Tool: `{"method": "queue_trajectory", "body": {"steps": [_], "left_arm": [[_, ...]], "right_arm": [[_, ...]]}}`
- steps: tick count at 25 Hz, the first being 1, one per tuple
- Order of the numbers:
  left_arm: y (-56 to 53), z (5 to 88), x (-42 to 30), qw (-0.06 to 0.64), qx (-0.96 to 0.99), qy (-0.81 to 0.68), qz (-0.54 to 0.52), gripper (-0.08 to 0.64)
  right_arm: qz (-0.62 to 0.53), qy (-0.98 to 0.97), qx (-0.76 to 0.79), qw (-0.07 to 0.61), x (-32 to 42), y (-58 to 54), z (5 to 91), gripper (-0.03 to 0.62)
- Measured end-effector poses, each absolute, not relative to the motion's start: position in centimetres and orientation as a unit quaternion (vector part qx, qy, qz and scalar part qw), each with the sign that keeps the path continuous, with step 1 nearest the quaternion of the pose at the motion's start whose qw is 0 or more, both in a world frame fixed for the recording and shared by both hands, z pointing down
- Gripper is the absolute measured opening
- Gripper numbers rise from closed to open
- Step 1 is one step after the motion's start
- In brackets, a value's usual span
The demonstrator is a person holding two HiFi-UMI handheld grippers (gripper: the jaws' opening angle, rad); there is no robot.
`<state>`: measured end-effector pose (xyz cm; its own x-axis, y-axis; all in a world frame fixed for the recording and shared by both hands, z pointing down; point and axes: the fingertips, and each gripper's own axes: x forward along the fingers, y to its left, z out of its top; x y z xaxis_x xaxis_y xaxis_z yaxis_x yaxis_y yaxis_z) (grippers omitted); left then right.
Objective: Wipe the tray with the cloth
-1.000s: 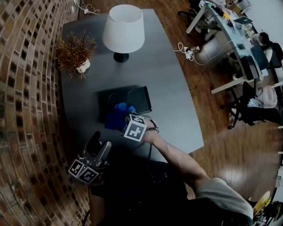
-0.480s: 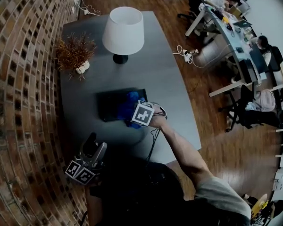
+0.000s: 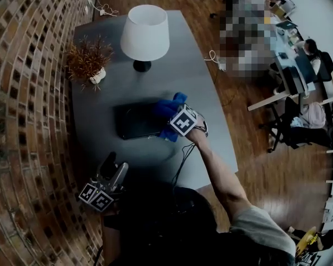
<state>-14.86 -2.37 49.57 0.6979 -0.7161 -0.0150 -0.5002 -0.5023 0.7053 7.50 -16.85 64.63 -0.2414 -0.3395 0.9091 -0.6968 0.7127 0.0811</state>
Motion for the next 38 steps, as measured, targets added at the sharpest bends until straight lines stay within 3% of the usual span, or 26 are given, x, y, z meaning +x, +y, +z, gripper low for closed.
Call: {"method": "queue_trajectory", "body": {"steps": [5, 7, 10, 14, 19, 21, 24, 27, 29, 35, 38], "left_arm": [[-3.2, 53.1, -12.5, 0.393, 0.845, -0.343, -0.120, 0.298], [-3.8, 55.0, -11.5, 0.426, 0.830, -0.344, -0.112, 0.298], [-5.2, 58.1, -10.3, 0.481, 0.795, -0.354, -0.109, 0.298], [-6.6, 61.4, -9.2, 0.531, 0.752, -0.374, -0.110, 0.298], [-8.7, 63.5, -10.0, 0.537, 0.722, -0.421, -0.115, 0.298], [-8.6, 63.8, -9.9, 0.548, 0.728, -0.401, -0.094, 0.288], [-6.8, 61.0, -7.7, 0.539, 0.775, -0.325, -0.045, 0.267], [-7.8, 57.2, -7.4, 0.407, 0.848, -0.339, 0.017, 0.259], [-10.0, 56.1, -6.7, 0.360, 0.867, -0.343, 0.036, 0.259], [-13.6, 62.0, -4.7, 0.385, 0.850, -0.340, 0.112, 0.259], [-13.0, 62.9, -4.2, 0.414, 0.839, -0.335, 0.115, 0.261]], "right_arm": [[0.285, -0.760, 0.225, 0.540, 9.0, -6.0, 65.6, 0.201], [0.310, -0.765, 0.224, 0.519, 11.7, -5.1, 65.8, 0.199], [0.257, -0.776, 0.344, 0.462, 16.4, -12.2, 64.2, 0.199], [0.270, -0.829, 0.368, 0.324, 13.9, -21.8, 61.8, 0.200], [0.333, -0.820, 0.283, 0.370, 7.7, -26.3, 66.1, 0.199], [0.373, -0.816, 0.268, 0.352, 6.9, -26.6, 66.8, 0.198], [0.386, -0.812, 0.333, 0.284, 9.3, -26.9, 65.4, 0.198], [0.424, -0.797, 0.400, 0.158, 13.0, -25.5, 64.5, 0.199], [0.465, -0.788, 0.396, 0.073, 13.6, -24.4, 64.9, 0.198], [0.578, -0.746, 0.313, -0.109, 10.0, -20.3, 66.6, 0.196], [0.607, -0.748, 0.257, -0.085, 8.9, -14.0, 66.5, 0.193]]}}
